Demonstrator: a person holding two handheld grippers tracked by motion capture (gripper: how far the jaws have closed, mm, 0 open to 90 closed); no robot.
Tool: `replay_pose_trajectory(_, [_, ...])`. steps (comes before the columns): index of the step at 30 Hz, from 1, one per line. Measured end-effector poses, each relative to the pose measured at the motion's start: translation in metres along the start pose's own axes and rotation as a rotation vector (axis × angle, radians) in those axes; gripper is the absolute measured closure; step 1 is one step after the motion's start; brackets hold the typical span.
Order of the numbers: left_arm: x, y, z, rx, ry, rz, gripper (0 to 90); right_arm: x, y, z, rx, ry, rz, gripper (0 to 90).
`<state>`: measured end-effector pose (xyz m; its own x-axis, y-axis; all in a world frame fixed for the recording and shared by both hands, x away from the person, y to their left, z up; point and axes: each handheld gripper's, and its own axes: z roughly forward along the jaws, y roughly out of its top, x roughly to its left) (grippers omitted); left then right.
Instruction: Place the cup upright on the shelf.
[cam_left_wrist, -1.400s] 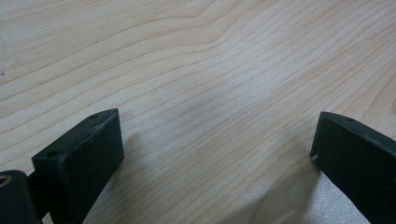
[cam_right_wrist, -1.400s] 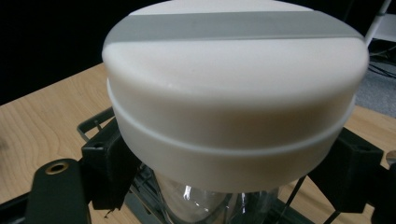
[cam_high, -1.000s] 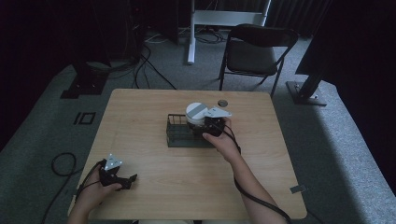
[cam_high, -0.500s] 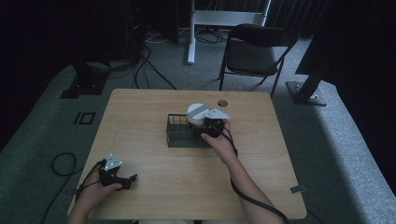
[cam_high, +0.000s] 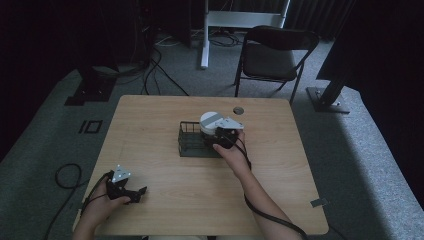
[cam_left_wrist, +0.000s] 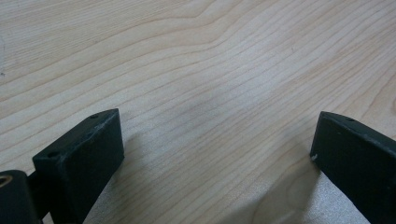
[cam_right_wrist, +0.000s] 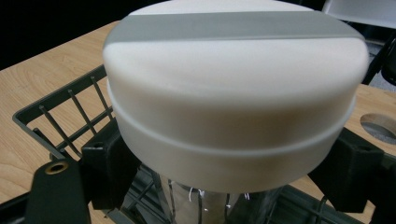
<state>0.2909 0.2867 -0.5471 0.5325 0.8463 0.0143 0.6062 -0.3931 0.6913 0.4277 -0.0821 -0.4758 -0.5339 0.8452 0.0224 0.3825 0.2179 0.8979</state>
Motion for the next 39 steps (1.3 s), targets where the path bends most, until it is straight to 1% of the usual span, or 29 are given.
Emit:
replay_pose_trajectory(4, [0.0,0.0,0.0,0.0,0.0,0.0,3.1,-0.002,0.0,-0.001,0.011,0.017,0.012,17.0])
replay_pose_trajectory(5, [0.0,0.0,0.0,0.001,0.0,0.001,3.1,-0.002,0.001,-0.001,0.015,0.022,0.016,15.5])
replay_pose_trajectory(6, [0.0,0.0,0.0,0.001,0.0,0.0,3.1,-0.002,0.001,-0.002,0.015,0.036,0.02,13.1])
replay_pose_trajectory(7, [0.0,0.0,0.0,0.0,0.0,0.0,3.1,-0.002,0.002,-0.003,0.024,0.048,0.009,12.9])
replay_pose_trajectory(12, [0.0,0.0,0.0,0.0,0.0,0.0,3.1,-0.003,0.002,-0.005,0.025,0.048,0.004,12.8])
replay_pose_trajectory(18, [0.0,0.0,0.0,0.0,0.0,0.0,3.1,-0.005,0.001,-0.009,0.017,0.068,0.003,12.7])
replay_pose_trajectory(21, [0.0,0.0,0.0,0.0,0.0,0.001,3.1,-0.006,0.002,-0.012,0.015,0.082,0.012,12.1])
replay_pose_trajectory(26, [0.0,0.0,0.0,0.001,0.0,0.0,3.1,-0.007,0.001,-0.015,0.017,0.091,0.005,11.9])
replay_pose_trajectory(29, [0.0,0.0,0.0,0.001,0.0,0.0,3.1,-0.009,0.001,-0.019,0.015,0.098,0.01,11.7])
replay_pose_trajectory(33, [0.0,0.0,0.0,0.001,0.0,0.0,3.1,-0.011,0.0,-0.025,0.01,0.107,0.001,11.7])
replay_pose_trajectory(35, [0.0,0.0,0.0,0.001,0.0,0.0,3.1,-0.012,-0.001,-0.027,0.005,0.115,0.004,11.7])
replay_pose_trajectory(39, [0.0,0.0,0.0,0.001,0.0,0.0,3.1,-0.015,-0.003,-0.031,-0.002,0.114,0.003,11.7])
